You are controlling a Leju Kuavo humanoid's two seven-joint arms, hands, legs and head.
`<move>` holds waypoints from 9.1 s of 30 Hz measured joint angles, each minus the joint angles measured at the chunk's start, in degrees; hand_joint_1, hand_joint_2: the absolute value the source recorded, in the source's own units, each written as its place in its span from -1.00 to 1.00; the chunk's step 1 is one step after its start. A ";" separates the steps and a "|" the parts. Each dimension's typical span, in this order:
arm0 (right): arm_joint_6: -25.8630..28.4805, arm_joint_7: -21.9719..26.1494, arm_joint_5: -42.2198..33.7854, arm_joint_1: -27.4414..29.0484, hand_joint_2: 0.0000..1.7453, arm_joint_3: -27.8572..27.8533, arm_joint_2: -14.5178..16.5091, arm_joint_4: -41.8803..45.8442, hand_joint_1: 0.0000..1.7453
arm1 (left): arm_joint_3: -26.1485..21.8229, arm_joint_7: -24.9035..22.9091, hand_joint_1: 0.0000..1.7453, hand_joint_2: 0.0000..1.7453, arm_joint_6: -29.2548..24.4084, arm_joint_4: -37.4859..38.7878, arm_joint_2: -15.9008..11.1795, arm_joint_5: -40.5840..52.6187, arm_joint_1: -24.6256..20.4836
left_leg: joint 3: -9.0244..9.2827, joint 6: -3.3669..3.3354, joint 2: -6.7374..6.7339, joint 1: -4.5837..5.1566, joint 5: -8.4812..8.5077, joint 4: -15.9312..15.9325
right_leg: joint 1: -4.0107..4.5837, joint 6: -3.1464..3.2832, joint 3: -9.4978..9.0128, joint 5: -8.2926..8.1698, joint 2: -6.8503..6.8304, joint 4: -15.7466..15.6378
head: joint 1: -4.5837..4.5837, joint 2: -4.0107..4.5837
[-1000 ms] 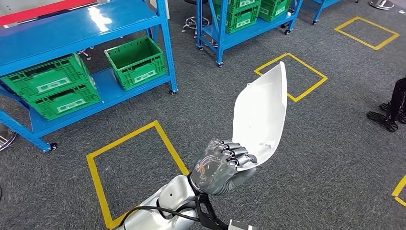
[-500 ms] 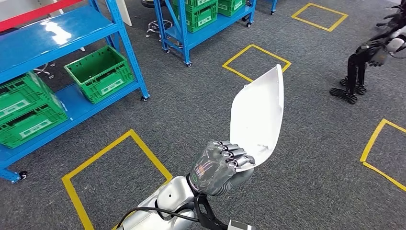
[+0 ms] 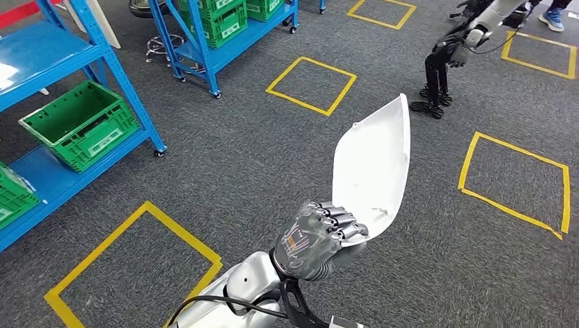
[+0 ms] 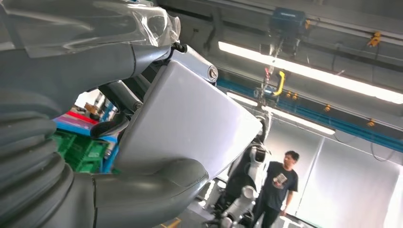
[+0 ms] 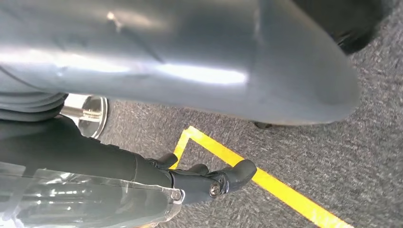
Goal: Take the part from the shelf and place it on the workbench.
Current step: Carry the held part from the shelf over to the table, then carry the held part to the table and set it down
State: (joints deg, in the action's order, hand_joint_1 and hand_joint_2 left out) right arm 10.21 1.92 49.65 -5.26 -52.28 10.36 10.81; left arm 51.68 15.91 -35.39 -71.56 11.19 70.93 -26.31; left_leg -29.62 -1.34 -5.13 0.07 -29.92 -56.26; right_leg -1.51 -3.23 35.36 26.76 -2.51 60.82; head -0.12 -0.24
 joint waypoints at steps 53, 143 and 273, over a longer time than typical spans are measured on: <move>1.05 -0.10 2.34 -0.20 -1.00 0.09 -0.97 0.20 -1.00 | 3.38 2.60 1.00 1.00 -2.55 5.32 2.83 -3.21 -3.97 | 0.36 -2.26 6.64 1.18 1.34 1.25 | 0.32 0.95 4.36 -1.07 6.53 1.91 | 1.54 0.00; 1.67 -2.15 5.17 -0.84 -1.00 0.02 -1.14 0.25 -1.00 | 4.26 11.32 1.00 1.00 -4.45 1.21 1.08 1.94 -2.58 | -1.31 -0.54 8.42 -0.37 0.97 -1.20 | -0.34 0.31 0.51 -2.21 9.15 -2.30 | 1.13 0.00; 2.57 -1.08 5.42 0.03 -1.00 -1.83 0.05 0.08 -1.00 | -6.70 14.80 1.00 1.00 -4.74 1.52 4.88 -0.27 1.82 | -1.89 -1.82 6.07 0.16 -0.57 -2.87 | 0.62 0.56 2.79 7.38 2.85 8.18 | 0.22 0.00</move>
State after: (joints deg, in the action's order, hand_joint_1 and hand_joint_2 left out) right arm 12.78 0.85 55.06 -5.23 -54.11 10.41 10.89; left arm 44.98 30.72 -40.13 -70.04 16.07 70.66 -24.49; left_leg -31.51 -3.16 0.94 0.23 -30.49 -59.13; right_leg -0.90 -2.68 38.15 34.14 0.34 69.00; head 0.10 -0.24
